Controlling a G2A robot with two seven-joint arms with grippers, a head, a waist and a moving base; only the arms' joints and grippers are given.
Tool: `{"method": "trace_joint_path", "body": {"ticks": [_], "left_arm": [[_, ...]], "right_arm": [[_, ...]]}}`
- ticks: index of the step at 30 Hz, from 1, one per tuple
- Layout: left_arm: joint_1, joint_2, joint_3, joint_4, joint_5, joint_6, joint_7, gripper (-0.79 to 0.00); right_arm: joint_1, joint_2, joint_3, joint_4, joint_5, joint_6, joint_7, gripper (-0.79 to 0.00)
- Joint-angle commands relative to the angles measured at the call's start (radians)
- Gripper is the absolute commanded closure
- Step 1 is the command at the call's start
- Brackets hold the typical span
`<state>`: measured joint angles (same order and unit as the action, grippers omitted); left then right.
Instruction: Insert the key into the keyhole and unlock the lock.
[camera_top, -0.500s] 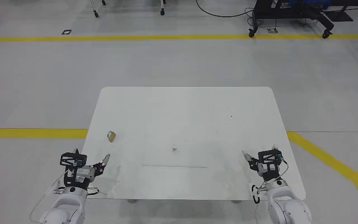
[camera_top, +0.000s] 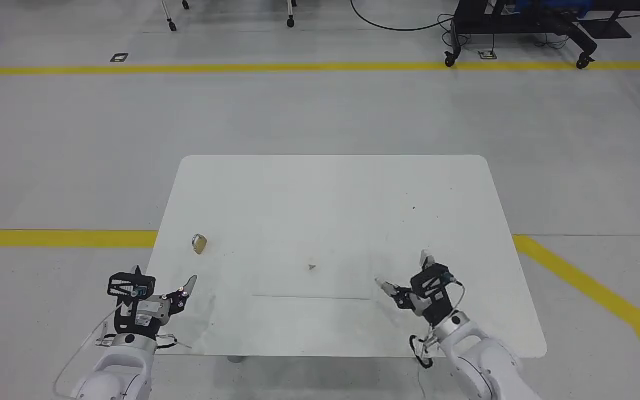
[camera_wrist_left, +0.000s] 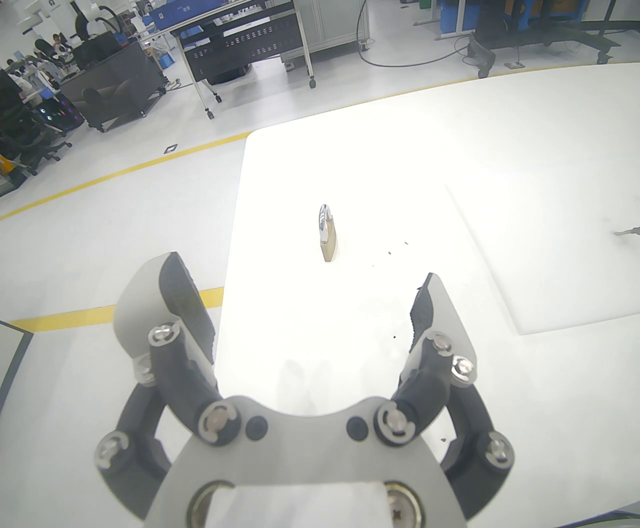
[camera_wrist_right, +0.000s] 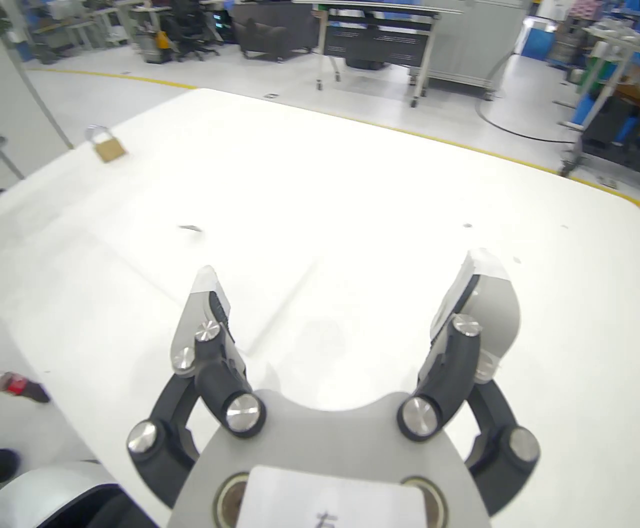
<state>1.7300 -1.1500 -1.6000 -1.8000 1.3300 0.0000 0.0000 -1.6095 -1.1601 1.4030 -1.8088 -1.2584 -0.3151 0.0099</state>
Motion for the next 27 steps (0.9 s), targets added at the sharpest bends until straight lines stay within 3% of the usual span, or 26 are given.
{"method": "trace_joint_path", "body": {"ticks": [1, 14, 16, 20, 27], "left_arm": [[0.000, 0.000, 0.000, 0.000, 0.000, 0.000, 0.000, -0.785], [0.000, 0.000, 0.000, 0.000, 0.000, 0.000, 0.000, -0.785], [0.000, 0.000, 0.000, 0.000, 0.000, 0.000, 0.000, -0.785], [0.000, 0.000, 0.000, 0.000, 0.000, 0.000, 0.000, -0.785], [0.000, 0.000, 0.000, 0.000, 0.000, 0.000, 0.000, -0.785]], "right_arm": [[0.028, -0.001, -0.015, 0.033, 0.083, -0.103, -0.014, -0.785], [0.032, -0.001, -0.017, 0.039, 0.092, -0.119, -0.016, -0.785], [0.048, -0.002, -0.061, 0.058, 0.150, -0.234, -0.022, -0.785], [0.189, -0.009, -0.153, 0.200, 0.242, -0.437, 0.072, -0.785], [0.413, -0.043, -0.356, 0.368, 0.252, -0.565, 0.189, -0.785]]}}
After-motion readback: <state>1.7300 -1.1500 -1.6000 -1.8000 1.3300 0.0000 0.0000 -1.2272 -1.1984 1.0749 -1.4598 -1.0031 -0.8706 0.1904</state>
